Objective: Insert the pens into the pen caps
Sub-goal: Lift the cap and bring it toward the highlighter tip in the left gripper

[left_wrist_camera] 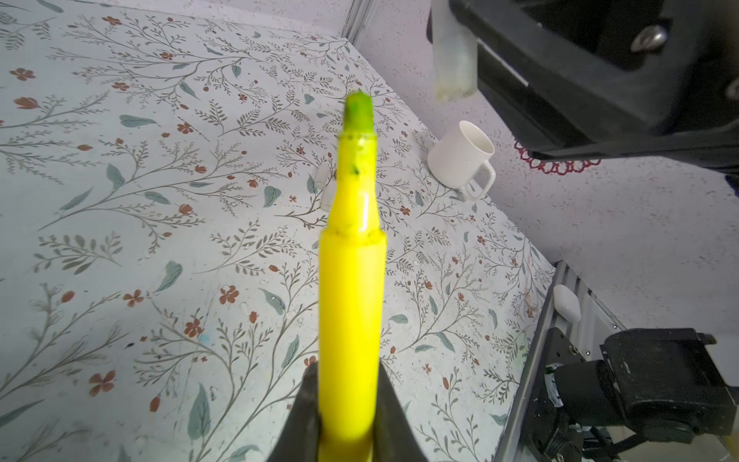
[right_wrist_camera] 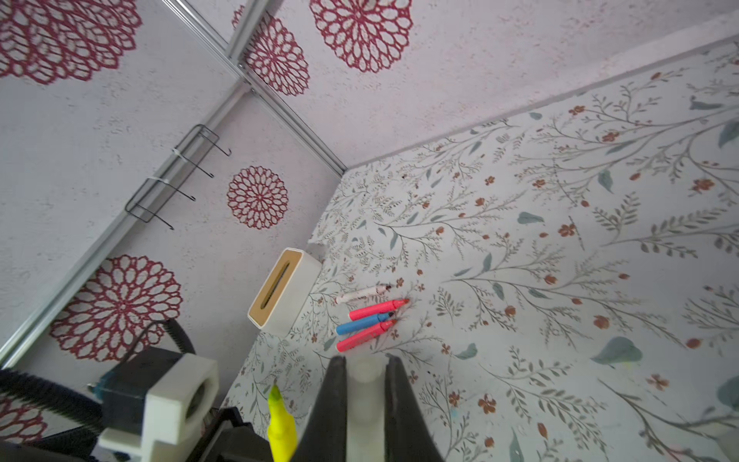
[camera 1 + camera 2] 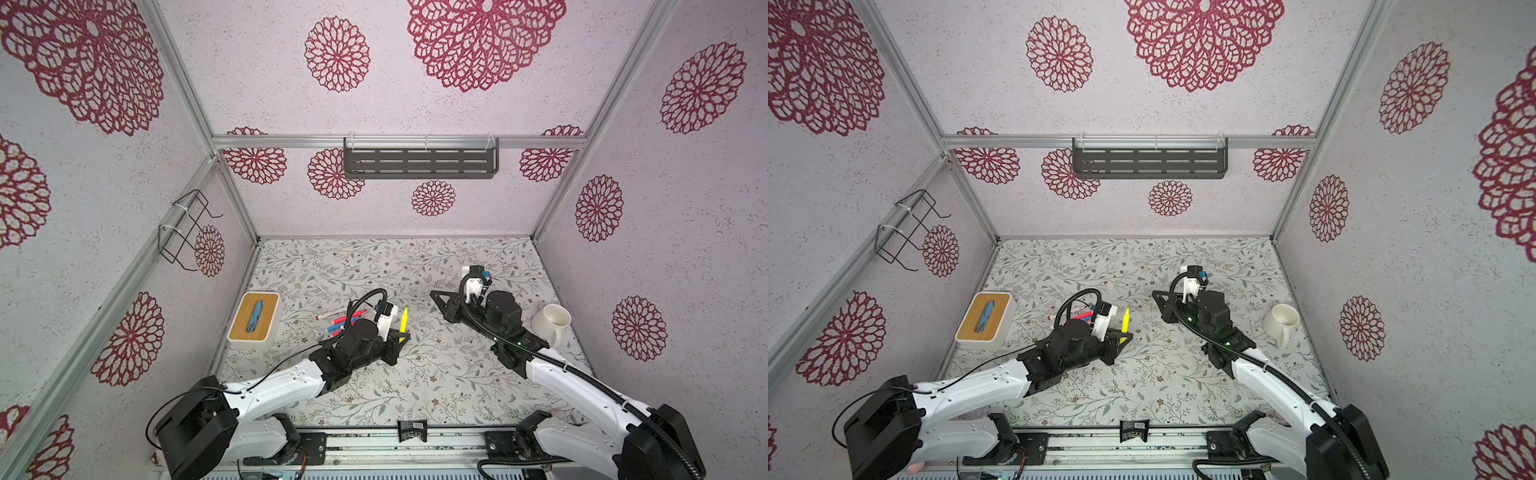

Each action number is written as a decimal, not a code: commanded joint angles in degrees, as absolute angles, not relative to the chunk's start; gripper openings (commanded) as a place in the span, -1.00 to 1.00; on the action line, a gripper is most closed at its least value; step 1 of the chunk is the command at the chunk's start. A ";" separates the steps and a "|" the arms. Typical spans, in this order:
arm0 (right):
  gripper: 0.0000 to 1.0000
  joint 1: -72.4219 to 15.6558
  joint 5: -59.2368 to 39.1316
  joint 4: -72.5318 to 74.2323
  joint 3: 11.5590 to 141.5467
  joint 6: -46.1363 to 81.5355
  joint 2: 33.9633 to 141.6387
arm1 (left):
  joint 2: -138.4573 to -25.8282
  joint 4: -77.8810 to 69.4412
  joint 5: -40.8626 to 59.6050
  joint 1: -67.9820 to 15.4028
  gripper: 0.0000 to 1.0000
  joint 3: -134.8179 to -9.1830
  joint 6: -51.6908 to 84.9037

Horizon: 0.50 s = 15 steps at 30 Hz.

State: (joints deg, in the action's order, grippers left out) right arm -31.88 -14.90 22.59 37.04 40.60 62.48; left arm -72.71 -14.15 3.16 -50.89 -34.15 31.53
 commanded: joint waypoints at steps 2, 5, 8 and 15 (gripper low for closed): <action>-0.88 -32.86 -17.49 31.71 38.14 42.74 62.95 | -74.76 -17.58 4.73 -52.44 -1.00 -37.41 32.30; -0.88 -33.55 -17.29 33.26 38.23 42.89 63.62 | -75.79 -18.02 4.67 -53.05 -1.00 -38.10 32.26; -0.88 -34.20 -17.30 34.81 38.23 43.00 64.61 | -76.44 -18.19 4.71 -53.42 -1.00 -38.49 32.27; -0.89 -35.41 -18.07 37.25 38.67 43.68 66.83 | -76.55 -18.11 4.63 -53.84 -1.00 -38.81 32.26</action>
